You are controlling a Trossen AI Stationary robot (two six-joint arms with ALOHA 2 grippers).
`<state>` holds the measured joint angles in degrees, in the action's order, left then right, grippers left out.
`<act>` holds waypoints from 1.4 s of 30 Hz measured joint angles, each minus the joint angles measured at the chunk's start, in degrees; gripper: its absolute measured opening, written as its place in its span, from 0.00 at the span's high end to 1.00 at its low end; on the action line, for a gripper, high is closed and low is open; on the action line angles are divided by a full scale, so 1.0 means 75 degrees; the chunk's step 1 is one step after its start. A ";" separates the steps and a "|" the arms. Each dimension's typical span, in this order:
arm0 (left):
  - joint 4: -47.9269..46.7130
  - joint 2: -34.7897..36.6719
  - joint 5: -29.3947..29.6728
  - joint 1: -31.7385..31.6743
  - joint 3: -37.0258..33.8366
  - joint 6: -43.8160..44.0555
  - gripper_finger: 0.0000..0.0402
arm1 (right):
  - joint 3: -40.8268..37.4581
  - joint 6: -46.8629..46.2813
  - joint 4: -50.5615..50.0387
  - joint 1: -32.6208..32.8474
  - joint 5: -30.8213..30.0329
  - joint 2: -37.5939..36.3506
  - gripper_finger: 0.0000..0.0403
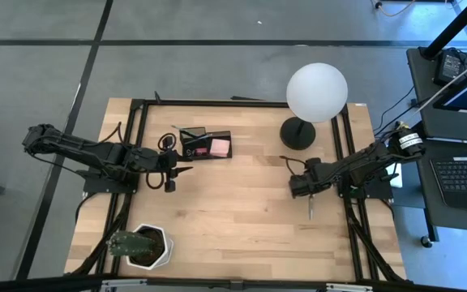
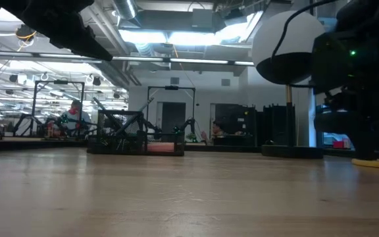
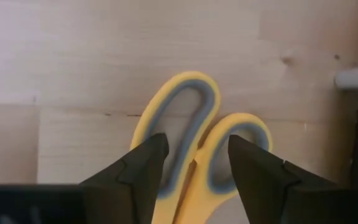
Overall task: Pick and place office supplies into organizer
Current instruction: Put the yellow scissors into the desk organizer
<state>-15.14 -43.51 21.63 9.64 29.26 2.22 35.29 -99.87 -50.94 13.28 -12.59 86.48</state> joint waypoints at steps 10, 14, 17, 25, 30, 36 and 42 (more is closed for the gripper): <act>0.0003 0.0000 0.0000 -0.0001 0.0000 0.0000 0.76 | 0.0003 0.1456 0.0151 0.0000 -0.0055 0.0003 0.64; 0.0003 0.0000 0.0000 0.0001 0.0000 0.0000 0.76 | 0.0047 0.2273 0.0195 -0.0006 -0.0059 0.0011 0.67; 0.0006 0.0000 0.0000 -0.0002 0.0000 0.0000 0.76 | 0.0174 0.3023 0.0187 -0.0010 -0.0047 0.0038 0.70; 0.0017 -0.0003 0.0000 0.0000 0.0000 0.0000 0.76 | 0.0699 0.5499 0.3452 -0.0036 0.0685 0.0078 0.70; 0.0100 -0.0017 0.0051 -0.0002 0.0000 0.0000 0.76 | 0.0488 0.7751 0.5401 -0.0131 0.1213 0.0265 0.71; 0.0152 -0.0138 0.0188 -0.0008 0.0000 -0.0068 0.76 | 0.0606 0.7963 0.5372 -0.0320 0.0883 0.1110 0.71; 0.0555 -0.0360 0.0058 -0.0007 0.0003 -0.0310 0.76 | 0.0549 0.9103 0.6041 -0.0336 0.0478 0.1244 0.71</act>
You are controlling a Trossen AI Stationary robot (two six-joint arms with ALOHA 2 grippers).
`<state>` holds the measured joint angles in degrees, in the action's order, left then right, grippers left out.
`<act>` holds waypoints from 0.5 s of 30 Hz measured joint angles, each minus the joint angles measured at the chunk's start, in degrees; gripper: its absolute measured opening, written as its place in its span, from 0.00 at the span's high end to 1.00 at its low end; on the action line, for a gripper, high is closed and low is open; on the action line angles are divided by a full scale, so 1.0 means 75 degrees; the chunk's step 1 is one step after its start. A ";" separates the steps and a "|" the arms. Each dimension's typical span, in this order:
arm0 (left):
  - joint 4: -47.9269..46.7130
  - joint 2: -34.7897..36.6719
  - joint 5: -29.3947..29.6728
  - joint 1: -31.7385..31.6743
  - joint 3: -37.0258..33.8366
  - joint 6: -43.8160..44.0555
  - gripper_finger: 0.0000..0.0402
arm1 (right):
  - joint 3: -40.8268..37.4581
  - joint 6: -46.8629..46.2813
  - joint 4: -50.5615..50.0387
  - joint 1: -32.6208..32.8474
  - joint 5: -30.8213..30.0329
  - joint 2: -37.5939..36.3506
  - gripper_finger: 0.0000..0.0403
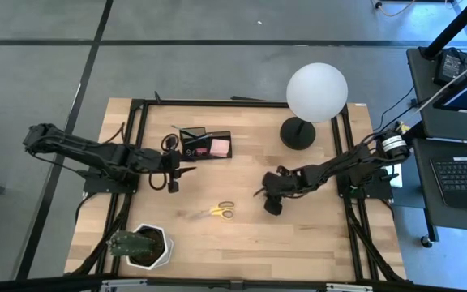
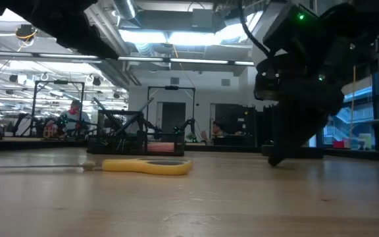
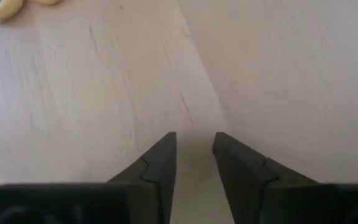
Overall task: Pick and place office supplies into organizer
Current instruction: Put the yellow scissors into the desk organizer
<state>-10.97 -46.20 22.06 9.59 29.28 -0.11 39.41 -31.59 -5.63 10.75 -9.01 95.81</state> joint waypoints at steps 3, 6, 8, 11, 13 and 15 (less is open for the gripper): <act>0.0062 -0.0186 -0.0579 0.0000 0.0000 0.0007 0.76 | -0.0033 0.0925 0.0682 -0.0011 -0.0216 0.0030 0.71; 0.0449 -0.0622 -0.1483 0.0013 0.0000 -0.0521 0.76 | -0.0034 0.1453 0.0965 -0.0073 -0.0371 0.0081 0.71; 0.1034 -0.1019 -0.1818 0.0061 -0.0003 -0.0958 0.76 | -0.0034 0.1467 0.0934 -0.0129 -0.0596 0.0085 0.71; 0.2169 -0.1809 -0.1906 0.0130 0.0000 -0.1584 0.75 | -0.0035 0.1459 0.0926 -0.0234 -0.0676 0.0079 0.71; 0.2815 -0.2429 -0.2079 0.0165 0.0004 -0.1993 0.73 | -0.0037 0.1402 0.0927 -0.0290 -0.0695 0.0075 0.71; 0.3179 -0.3007 -0.2418 0.0192 -0.0002 -0.2176 0.70 | -0.0036 0.1249 0.0924 -0.0337 -0.0695 0.0073 0.71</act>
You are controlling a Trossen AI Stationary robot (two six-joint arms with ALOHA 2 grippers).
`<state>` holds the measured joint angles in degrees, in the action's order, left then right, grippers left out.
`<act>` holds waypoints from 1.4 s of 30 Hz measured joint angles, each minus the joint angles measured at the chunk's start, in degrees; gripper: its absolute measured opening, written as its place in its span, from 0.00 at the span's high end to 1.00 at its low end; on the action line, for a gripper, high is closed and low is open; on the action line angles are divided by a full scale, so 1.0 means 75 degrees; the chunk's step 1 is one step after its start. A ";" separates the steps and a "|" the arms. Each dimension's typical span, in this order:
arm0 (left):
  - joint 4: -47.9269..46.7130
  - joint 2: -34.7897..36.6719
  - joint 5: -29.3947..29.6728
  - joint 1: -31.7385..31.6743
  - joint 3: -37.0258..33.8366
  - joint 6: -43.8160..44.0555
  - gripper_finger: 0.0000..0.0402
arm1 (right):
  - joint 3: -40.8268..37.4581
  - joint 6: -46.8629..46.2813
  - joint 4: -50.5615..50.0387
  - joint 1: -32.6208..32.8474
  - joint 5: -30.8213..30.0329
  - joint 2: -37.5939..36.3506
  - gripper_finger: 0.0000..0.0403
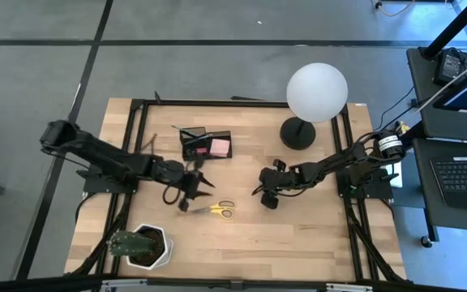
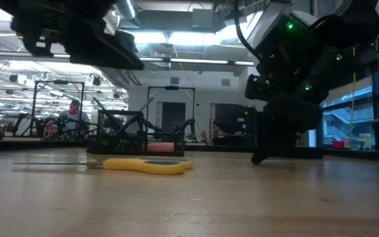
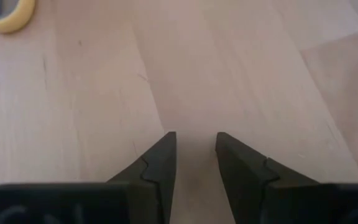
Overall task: Pick and place office supplies into organizer
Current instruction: Put the yellow scissors into the desk organizer
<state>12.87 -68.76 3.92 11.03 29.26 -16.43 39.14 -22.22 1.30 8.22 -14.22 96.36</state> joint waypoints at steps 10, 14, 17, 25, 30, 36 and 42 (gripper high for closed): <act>0.0355 -0.2188 -0.0274 0.0404 0.1218 0.0476 0.53 | 0.0006 -0.0206 -0.0052 -0.0031 0.0009 -0.0017 0.71; -0.0226 -0.2943 -0.0290 0.0531 0.1783 0.0568 0.53 | 0.0012 -0.0203 -0.0052 -0.0029 0.0015 -0.0017 0.71; -0.0994 -0.3412 -0.0316 0.0608 0.2351 0.0955 0.53 | 0.0013 -0.0203 -0.0054 -0.0029 0.0022 -0.0020 0.71; -0.2200 -0.4467 -0.0037 0.0676 0.3517 0.1291 0.54 | 0.0017 -0.0218 -0.0058 -0.0026 0.0041 -0.0029 0.71; -0.2726 -0.4763 0.0328 0.0574 0.3720 0.1533 0.54 | 0.0020 -0.0226 -0.0056 -0.0026 0.0038 -0.0032 0.71; -0.2718 -0.5020 0.0222 0.0457 0.3723 0.1729 0.54 | 0.0020 -0.0218 -0.0049 -0.0026 0.0038 -0.0032 0.71; -0.2715 -0.5205 0.0001 0.0430 0.3753 0.1951 0.54 | 0.0026 -0.0212 -0.0030 -0.0026 0.0035 -0.0035 0.71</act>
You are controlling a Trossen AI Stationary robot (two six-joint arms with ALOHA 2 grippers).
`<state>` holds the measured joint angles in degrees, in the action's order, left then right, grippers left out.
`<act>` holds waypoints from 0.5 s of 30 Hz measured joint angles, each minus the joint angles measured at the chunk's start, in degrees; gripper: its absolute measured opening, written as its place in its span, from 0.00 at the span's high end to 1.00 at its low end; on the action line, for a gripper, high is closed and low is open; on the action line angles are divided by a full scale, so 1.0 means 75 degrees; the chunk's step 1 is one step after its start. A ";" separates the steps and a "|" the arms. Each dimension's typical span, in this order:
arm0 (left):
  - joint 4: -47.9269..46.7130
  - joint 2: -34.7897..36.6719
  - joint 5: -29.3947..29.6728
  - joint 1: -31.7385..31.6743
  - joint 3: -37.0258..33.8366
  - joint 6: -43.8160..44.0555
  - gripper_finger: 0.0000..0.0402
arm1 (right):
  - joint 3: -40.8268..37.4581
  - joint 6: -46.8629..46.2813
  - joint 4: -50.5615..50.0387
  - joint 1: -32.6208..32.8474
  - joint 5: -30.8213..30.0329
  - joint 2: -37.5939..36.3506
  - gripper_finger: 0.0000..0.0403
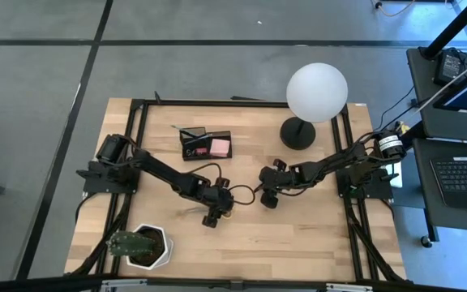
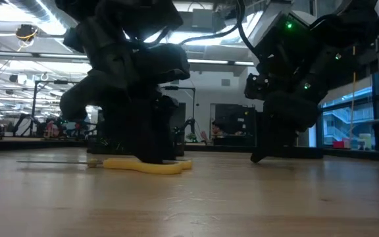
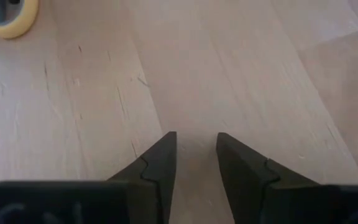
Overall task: Pick and place office supplies into organizer
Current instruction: Put the yellow scissors into the desk organizer
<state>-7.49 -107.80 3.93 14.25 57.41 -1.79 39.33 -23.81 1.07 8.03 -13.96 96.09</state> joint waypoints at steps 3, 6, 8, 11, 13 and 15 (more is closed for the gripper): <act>-0.0035 -0.0141 -0.0430 -0.0107 0.0006 0.0253 0.54 | 0.0000 0.0003 -0.0002 0.0000 0.0000 0.0000 0.71; -0.0145 -0.0259 -0.0672 -0.0219 0.0022 0.0446 0.56 | 0.0000 0.0003 -0.0002 0.0000 -0.0005 -0.0003 0.71; -0.0181 -0.0282 -0.0680 -0.0229 0.0026 0.0491 0.59 | 0.0000 0.0005 -0.0002 0.0000 -0.0006 -0.0003 0.71; -0.0209 -0.0285 -0.0626 -0.0229 0.0026 0.0511 0.63 | 0.0000 0.0006 -0.0005 0.0000 -0.0006 -0.0003 0.71; -0.0226 -0.0285 -0.0607 -0.0229 0.0026 0.0530 0.66 | 0.0000 0.0006 -0.0006 0.0000 -0.0006 -0.0003 0.71; -0.0250 -0.0285 -0.0606 -0.0229 0.0017 0.0538 0.67 | 0.0000 0.0006 -0.0008 0.0000 -0.0006 -0.0003 0.71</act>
<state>-9.36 -109.93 -0.61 12.53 57.54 2.24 39.33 -23.77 1.02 8.03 -14.00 96.07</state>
